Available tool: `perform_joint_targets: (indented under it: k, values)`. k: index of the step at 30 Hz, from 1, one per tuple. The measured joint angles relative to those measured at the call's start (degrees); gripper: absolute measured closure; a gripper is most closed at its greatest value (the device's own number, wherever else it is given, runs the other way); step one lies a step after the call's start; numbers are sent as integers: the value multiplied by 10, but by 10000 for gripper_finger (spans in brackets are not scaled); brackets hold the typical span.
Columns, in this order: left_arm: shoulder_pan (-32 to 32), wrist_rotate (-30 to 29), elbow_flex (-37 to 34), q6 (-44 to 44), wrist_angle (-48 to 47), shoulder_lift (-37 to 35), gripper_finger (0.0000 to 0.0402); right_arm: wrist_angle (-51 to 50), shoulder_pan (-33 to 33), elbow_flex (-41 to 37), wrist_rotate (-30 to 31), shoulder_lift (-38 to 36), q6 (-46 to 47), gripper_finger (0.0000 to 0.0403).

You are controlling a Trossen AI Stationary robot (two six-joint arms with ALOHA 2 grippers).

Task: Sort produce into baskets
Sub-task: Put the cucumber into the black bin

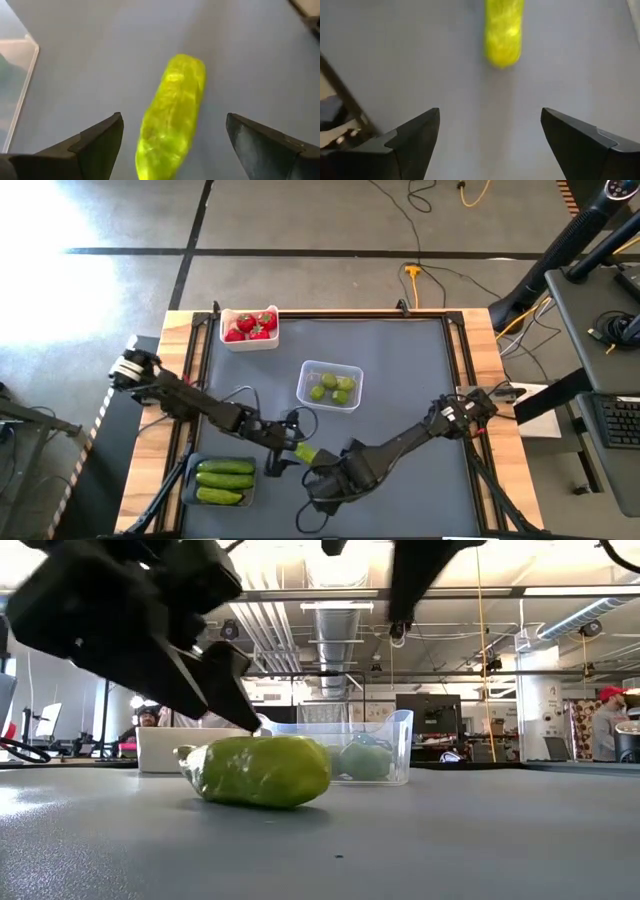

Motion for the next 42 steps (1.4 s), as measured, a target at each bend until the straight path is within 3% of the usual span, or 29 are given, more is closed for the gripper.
perform_joint_targets:
  k: [13,17,21,25,27,33,38,42]
  values:
    - [10,8,56,3,-17,136,73,-21,38,0,6,-1,94,60]
    - [6,10,62,-4,-28,135,104,-25,37,0,6,-1,75,62]
    - [6,10,60,-26,-49,112,166,-54,33,0,6,-1,44,68]
    - [5,16,59,-35,-99,44,236,-111,26,3,6,-14,19,77]
    - [5,17,59,-35,-151,-8,252,-111,23,3,9,-28,-4,78]
    - [-12,20,60,-80,-358,-203,252,-110,11,2,128,-64,-52,78]
    - [-61,100,60,-213,-516,-344,246,-108,-12,2,224,-82,-82,78]
    - [-133,137,54,-342,-606,-400,244,-108,-38,2,237,-82,-100,78]
